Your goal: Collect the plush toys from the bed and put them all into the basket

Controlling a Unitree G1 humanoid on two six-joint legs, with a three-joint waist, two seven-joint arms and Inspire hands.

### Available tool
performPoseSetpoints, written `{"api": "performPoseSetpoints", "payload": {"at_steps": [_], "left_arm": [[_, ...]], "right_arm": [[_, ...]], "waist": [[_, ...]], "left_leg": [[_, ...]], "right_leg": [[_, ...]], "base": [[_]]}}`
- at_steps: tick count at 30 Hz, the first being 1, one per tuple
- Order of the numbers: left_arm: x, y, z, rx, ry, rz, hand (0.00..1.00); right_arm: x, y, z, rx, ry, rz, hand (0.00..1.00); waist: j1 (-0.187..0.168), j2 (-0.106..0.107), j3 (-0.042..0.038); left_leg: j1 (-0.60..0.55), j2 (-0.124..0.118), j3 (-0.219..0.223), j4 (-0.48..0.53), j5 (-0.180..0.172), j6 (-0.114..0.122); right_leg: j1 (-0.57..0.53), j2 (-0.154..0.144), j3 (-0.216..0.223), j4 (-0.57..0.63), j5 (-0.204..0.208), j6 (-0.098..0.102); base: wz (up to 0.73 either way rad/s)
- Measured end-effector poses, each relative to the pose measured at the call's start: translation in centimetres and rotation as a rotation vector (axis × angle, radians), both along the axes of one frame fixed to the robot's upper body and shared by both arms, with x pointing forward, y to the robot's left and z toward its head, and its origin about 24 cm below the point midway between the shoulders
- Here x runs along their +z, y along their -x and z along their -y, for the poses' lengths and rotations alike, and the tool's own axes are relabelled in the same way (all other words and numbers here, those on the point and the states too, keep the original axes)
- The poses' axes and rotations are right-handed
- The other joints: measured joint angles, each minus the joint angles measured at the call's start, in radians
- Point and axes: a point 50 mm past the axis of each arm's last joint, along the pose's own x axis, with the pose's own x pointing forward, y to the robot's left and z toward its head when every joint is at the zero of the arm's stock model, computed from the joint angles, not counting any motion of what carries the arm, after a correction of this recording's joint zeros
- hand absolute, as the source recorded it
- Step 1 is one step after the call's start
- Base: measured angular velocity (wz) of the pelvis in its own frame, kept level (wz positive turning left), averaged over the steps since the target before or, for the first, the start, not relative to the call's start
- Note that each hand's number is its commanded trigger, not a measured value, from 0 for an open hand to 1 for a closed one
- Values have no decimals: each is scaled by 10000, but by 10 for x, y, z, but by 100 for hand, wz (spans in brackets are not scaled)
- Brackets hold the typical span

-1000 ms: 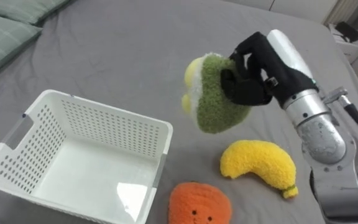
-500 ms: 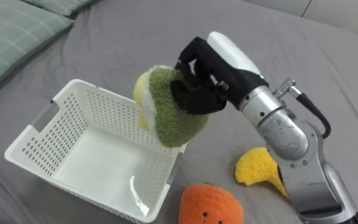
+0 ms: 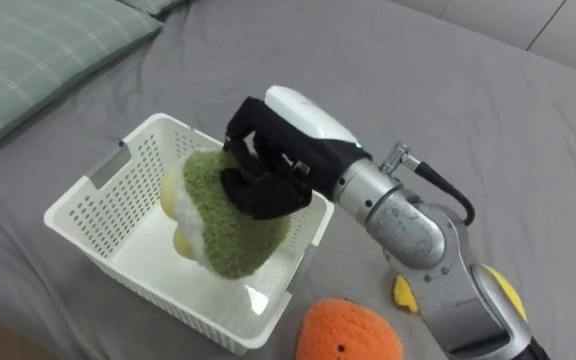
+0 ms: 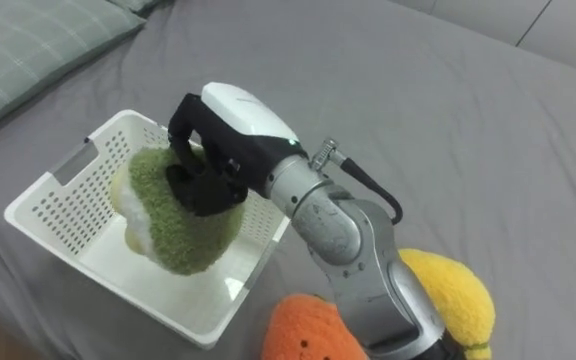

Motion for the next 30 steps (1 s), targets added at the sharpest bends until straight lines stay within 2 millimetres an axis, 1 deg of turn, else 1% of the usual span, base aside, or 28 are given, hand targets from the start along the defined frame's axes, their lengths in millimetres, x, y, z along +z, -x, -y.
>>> {"api": "performPoseSetpoints", "payload": {"at_steps": [2,6,11,23,26,28,30], "left_arm": [[0,0,1,-14,-3,-45,0],[0,-1,0,-10,-50,-89,0],[1,-5,0,-42,-68,3,0],[2,-8,0,-109,-144,91,0],[4,-13,-1,-202,-227,299,0],[6,-16,-1,-213,-256,453,0],[6,-16,-1,-196,-248,477,0]], "right_arm": [[-1,-1,0,-51,20,-76,0],[-2,-1,1,-127,55,-166,0],[-7,-3,2,-191,153,-352,0],[-8,-3,2,-215,205,-342,0],[-8,-3,3,-260,277,-311,0],[-8,-4,4,-313,313,-264,0],[-8,-4,6,-352,312,-261,0]], "waist": [[1,33,22],[0,75,25],[-6,80,16],[-41,78,-10],[-65,117,-40],[-66,149,-78],[-102,183,-188]], "left_leg": [[-14,-3,-15,1,4,0],[-81,-8,-62,14,14,-6],[-82,-10,-80,93,21,-6],[-82,-10,-96,124,26,-8],[-93,-10,-95,127,30,-5],[-95,-10,-95,119,31,-5],[-78,-9,-66,114,32,-4]], "right_leg": [[-6,0,-6,0,0,0],[-52,5,-27,-5,0,-1],[-49,4,-31,-9,1,-2],[-31,3,-28,-1,4,-7],[-32,-3,-9,9,4,-7],[-32,-3,-6,11,4,-7],[-24,-4,12,8,4,-7]], "base": [[0],[1],[0],[0],[0],[0],[0]]}}
